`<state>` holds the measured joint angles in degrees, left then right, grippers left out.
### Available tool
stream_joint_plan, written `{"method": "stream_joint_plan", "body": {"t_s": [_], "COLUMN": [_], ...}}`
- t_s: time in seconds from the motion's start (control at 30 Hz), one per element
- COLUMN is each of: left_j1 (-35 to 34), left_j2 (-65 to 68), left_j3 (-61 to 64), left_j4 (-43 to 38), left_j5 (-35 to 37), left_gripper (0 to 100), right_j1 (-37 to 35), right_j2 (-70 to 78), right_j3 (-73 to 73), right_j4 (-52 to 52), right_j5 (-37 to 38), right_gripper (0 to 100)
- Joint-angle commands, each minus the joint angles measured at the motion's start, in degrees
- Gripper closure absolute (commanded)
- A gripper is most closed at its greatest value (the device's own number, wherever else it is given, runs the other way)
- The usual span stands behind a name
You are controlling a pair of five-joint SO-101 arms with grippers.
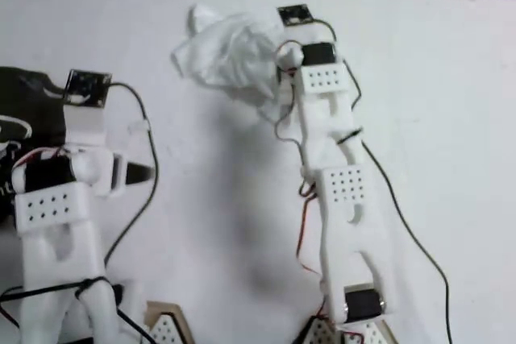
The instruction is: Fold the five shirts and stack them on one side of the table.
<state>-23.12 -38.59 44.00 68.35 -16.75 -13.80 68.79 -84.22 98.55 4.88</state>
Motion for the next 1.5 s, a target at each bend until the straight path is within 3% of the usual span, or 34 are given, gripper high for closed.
{"method": "stream_joint_plan", "body": {"t_s": [0.0, 0.2, 0.53, 0.77, 0.83, 0.93, 1.0, 1.07, 1.27, 1.47], "left_j1": [0.0, -3.0, -13.9, -14.9, -14.8, -14.6, -14.6, -14.6, -11.6, 2.5], "left_j2": [-1.3, -1.3, -1.8, -1.8, -1.8, -1.5, -1.3, -1.3, -1.4, -1.3], "left_j3": [-0.3, -0.8, -1.7, -8.7, -9.7, -9.7, -9.6, -9.6, -8.2, -1.5], "left_j4": [-1.1, -1.1, -3.7, 1.5, 2.8, 3.1, 3.1, 3.1, 3.1, 2.6], "left_j5": [0.0, 0.0, 0.1, 0.1, 0.1, 0.1, -0.1, -0.1, -0.2, -0.3], "left_gripper": [63, 63, 63, 63, 63, 63, 63, 63, 63, 63], "right_j1": [-1.2, -4.5, -17.1, -25.7, -27.6, -29.5, -29.8, -29.5, -22.9, -10.0], "right_j2": [-4.7, -18.4, -60.3, -70.0, -69.5, -68.4, -68.6, -70.3, -79.0, -84.8], "right_j3": [-6.9, 1.8, 47.6, 76.3, 83.4, 89.9, 89.9, 87.9, 79.7, 79.4], "right_j4": [3.1, 3.1, 1.9, -14.7, -21.0, -26.1, -26.2, -24.5, -18.4, -15.0], "right_j5": [0.0, 0.0, -0.1, 0.0, 0.0, 0.0, 0.0, 0.0, 0.0, 0.1], "right_gripper": [98.1, 98.1, 98.1, 97.4, 91.9, 73.6, 62.8, 58.1, 58.0, 58.0]}}
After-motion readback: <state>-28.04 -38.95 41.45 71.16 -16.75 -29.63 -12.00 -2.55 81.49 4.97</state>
